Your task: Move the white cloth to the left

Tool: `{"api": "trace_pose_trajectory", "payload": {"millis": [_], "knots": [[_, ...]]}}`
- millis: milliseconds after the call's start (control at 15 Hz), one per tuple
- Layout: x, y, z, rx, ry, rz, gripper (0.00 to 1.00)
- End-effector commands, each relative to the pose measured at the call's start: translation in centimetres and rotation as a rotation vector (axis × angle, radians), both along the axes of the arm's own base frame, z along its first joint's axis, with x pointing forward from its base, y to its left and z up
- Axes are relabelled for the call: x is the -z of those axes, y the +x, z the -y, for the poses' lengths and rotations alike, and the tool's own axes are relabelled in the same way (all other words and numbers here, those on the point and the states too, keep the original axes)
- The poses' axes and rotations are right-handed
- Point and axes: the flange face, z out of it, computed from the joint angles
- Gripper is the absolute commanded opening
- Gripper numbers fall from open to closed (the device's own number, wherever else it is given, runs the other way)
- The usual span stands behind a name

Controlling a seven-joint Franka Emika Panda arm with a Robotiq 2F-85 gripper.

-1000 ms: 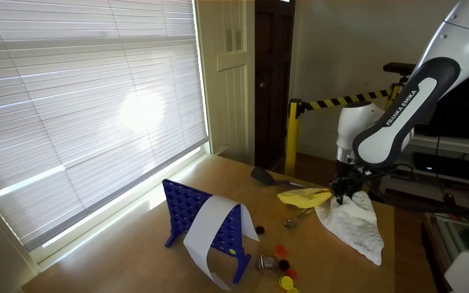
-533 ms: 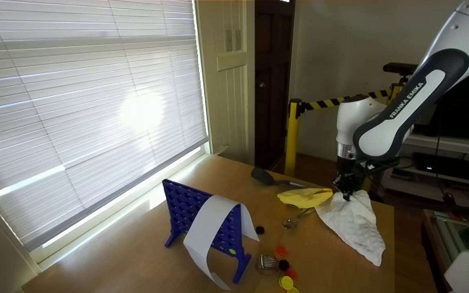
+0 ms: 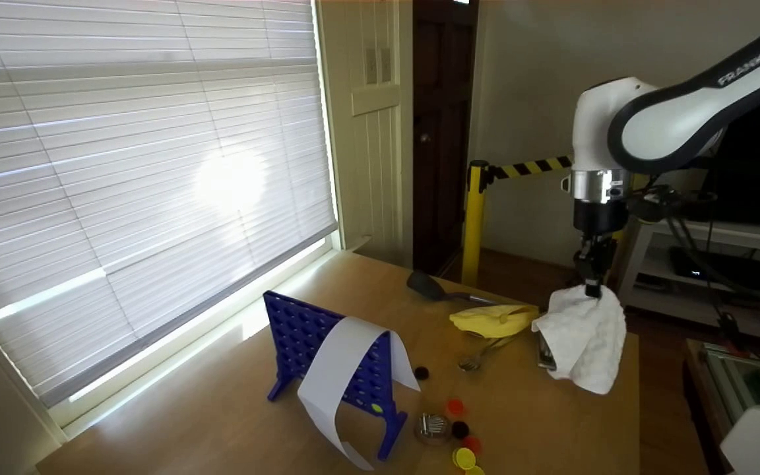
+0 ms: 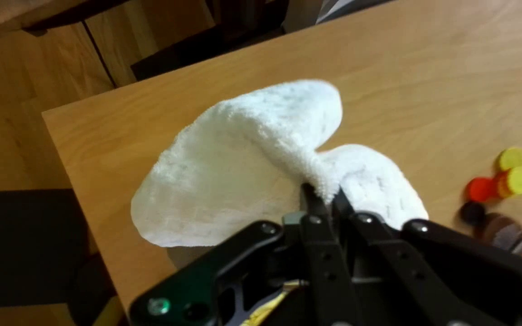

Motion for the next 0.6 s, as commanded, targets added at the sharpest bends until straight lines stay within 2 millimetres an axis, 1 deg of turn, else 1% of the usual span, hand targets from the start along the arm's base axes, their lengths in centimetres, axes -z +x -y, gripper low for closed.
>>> {"api": "trace_pose_trajectory", "payload": {"millis": [0,67,133,267,333,400,533], "knots": [[-4.0,-3.3,-3.8,-0.162,0.125,0.029,0.02],[-4.8,-3.8,-4.9,-0.207,0.159,0.030,0.02],[-5.1,-4.1,-6.1,-0.239,0.201,0.038,0.02],[-5.4,-4.2,-8.3,-0.302,0.268,0.079,0.02],[-5.2,-3.3,-6.3,-0.245,0.204,0.031,0.07],[-5.4,-3.4,-7.3,-0.270,0.224,0.046,0.07],[-5.4,-3.6,-8.0,-0.291,0.235,0.053,0.07]]}}
